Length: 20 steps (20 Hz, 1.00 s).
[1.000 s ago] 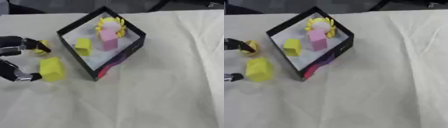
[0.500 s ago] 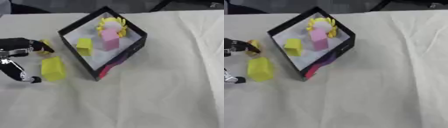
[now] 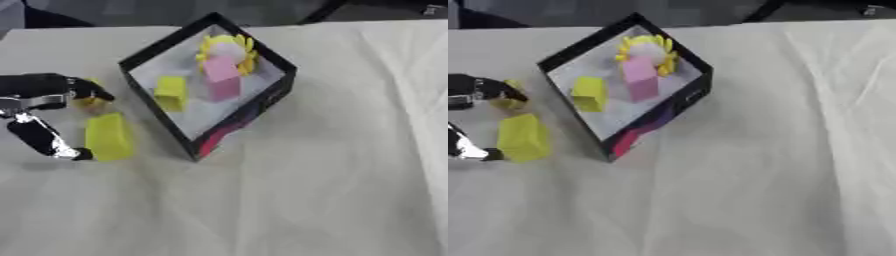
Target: Pick up objects on the table and place them in the box.
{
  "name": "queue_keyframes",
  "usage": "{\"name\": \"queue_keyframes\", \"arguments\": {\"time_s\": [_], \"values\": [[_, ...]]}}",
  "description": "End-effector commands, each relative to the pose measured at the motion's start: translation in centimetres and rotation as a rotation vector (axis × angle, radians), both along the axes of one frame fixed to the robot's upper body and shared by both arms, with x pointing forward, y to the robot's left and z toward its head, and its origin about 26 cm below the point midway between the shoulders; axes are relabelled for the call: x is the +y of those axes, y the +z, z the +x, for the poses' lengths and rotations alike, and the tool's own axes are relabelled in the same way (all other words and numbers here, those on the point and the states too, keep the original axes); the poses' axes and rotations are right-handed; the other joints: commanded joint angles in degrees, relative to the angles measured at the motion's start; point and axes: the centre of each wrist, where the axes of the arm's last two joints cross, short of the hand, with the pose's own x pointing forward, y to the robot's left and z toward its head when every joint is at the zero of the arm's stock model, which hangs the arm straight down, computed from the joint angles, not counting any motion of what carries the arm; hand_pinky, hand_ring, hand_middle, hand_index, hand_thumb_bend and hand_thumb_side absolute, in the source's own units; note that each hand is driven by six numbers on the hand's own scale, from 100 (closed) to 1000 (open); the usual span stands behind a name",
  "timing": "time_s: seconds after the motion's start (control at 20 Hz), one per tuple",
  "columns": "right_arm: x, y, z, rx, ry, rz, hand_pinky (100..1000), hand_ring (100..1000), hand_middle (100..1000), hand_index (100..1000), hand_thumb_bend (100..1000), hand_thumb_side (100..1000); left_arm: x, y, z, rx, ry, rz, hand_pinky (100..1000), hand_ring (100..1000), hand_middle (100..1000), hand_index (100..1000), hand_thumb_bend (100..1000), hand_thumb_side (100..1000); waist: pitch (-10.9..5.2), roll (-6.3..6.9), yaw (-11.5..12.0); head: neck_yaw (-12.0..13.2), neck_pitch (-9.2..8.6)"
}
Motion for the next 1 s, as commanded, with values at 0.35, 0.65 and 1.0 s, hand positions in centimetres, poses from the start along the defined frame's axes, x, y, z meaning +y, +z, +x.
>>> {"name": "queue_keyframes", "arguments": {"time_s": [0.35,0.65,1.0], "values": [[-0.2,1.2,-0.2,-0.022,-0.005,-0.027,971,732,644,815,100,545,0.1,0.6,1.0,-0.045,0.038,0.036,982,968,875,965,564,440,-0.49,0.98,-0.06,1.21,-0.09],[-0.1,1.2,-0.2,-0.017,0.0,-0.031,973,733,645,816,100,546,0.1,0.0,1.8,-0.051,0.06,0.043,982,969,876,956,570,447,-0.34,1.18,-0.28,1.88,-0.2],[-0.1,1.2,-0.1,-0.009,-0.001,-0.035,973,733,645,816,100,548,-0.3,-0.9,2.3,0.001,0.044,0.077,979,967,875,913,545,517,-0.27,1.32,-0.41,2.09,0.15]]}}
